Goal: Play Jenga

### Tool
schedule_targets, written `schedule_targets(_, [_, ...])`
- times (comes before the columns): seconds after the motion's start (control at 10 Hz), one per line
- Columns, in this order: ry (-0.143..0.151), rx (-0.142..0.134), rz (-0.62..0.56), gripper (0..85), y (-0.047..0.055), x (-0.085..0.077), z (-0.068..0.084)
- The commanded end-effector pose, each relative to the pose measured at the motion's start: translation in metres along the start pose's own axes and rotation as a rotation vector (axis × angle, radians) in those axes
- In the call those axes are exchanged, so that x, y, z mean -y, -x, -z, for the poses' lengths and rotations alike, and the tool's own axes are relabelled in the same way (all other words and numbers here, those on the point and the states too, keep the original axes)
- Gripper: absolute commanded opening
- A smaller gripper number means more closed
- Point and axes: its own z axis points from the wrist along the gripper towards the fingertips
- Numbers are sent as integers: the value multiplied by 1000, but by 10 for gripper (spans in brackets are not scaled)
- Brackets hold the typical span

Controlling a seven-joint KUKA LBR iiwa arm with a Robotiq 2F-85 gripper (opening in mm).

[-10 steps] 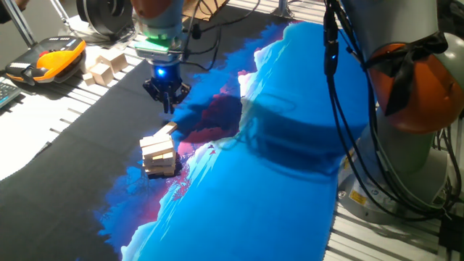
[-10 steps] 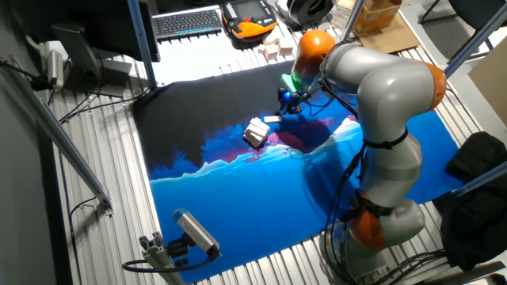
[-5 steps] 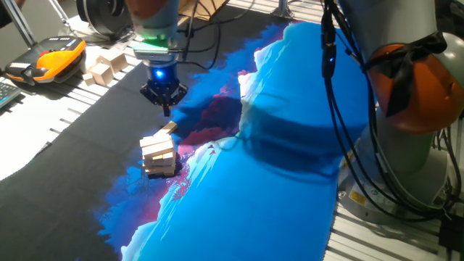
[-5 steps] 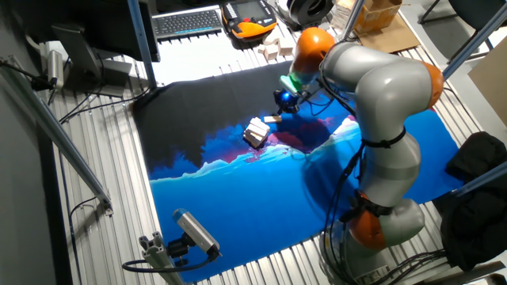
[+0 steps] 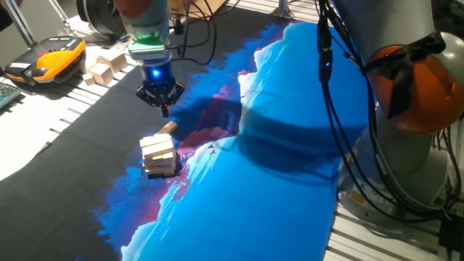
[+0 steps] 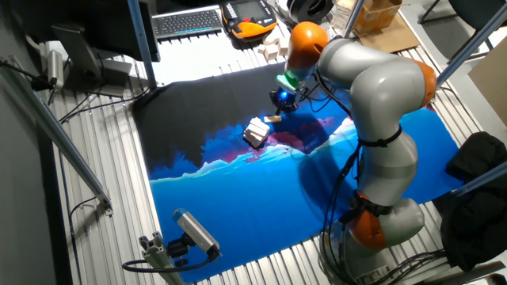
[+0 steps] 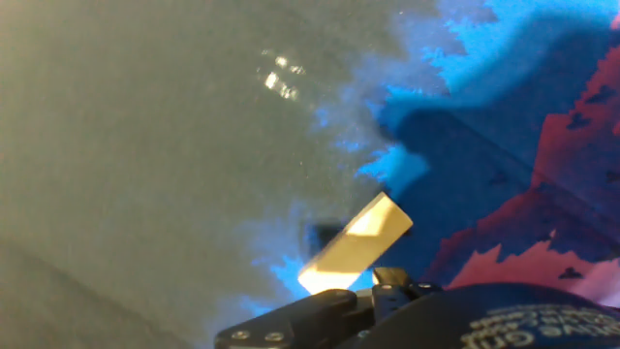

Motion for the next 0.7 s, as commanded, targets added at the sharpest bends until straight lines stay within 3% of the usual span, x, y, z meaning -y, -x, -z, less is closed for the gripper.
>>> schedule_targets(0.0, [-83,-4,425,0,-3,1,1])
schedule_targets(0.3, [-127,17,553,0,-5,4,4])
schedule_targets(0.4, [-157,39,606,0,-3,4,5])
schedule_targets(0.6, [-186,58,667,0,-2,5,7])
